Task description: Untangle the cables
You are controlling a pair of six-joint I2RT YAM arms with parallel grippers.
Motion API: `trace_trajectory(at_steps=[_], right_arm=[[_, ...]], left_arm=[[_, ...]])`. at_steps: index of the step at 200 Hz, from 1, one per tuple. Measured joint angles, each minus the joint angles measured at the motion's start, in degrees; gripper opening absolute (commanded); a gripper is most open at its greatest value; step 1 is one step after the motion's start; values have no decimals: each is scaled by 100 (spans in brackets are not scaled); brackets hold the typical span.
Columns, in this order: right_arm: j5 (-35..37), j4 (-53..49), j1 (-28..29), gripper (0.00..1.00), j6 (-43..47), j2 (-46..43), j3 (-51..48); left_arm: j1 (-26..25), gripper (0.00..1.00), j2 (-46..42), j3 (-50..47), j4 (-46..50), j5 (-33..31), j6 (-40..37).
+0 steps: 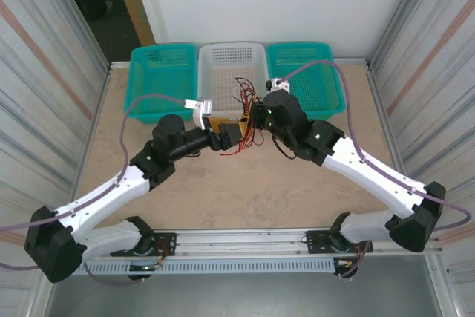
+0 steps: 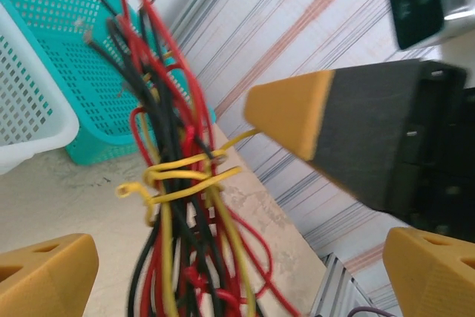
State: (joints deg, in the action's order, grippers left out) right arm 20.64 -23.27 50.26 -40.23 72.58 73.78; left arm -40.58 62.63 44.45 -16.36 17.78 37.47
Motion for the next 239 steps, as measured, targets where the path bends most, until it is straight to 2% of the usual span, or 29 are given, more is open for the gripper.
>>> trace_trajectory(at_steps=[79, 87, 102, 131, 150, 165, 171, 183, 198, 212, 223, 239], right_arm=[[-251, 389, 55, 0, 0, -284, -31], [-278, 444, 79, 0, -2, -284, -31], [-315, 529, 116, 0, -2, -284, -33], [-400, 660, 116, 0, 0, -284, -74], [-398, 688, 116, 0, 0, -284, -94], [-396, 719, 116, 0, -2, -284, -105], [-389, 730, 116, 0, -2, -286, -107], [-363, 774, 116, 0, -2, -297, -138], [-345, 807, 116, 11, -20, -339, -203], [-334, 776, 105, 41, -96, -417, -260], [-343, 686, 70, 60, -157, -531, -291], [-452, 542, -96, 65, -275, -728, -299]], left_arm=[[0, 99, 472, 0, -396, 177, 94], [0, 96, 490, 0, -466, 192, 101], [0, 83, 527, 0, -555, 223, 160], [11, 50, 649, 28, -675, 332, 160], [11, 22, 686, 33, -691, 348, 192], [9, 5, 680, 39, -728, 372, 136], [11, 0, 680, 46, -732, 372, 140], [33, 0, 680, 59, -730, 367, 96], [44, 0, 678, 68, -695, 369, 63], [44, 0, 640, 72, -608, 337, -22], [55, 0, 584, 81, -444, 199, -140], [76, 0, 549, 175, -90, -61, -356]])
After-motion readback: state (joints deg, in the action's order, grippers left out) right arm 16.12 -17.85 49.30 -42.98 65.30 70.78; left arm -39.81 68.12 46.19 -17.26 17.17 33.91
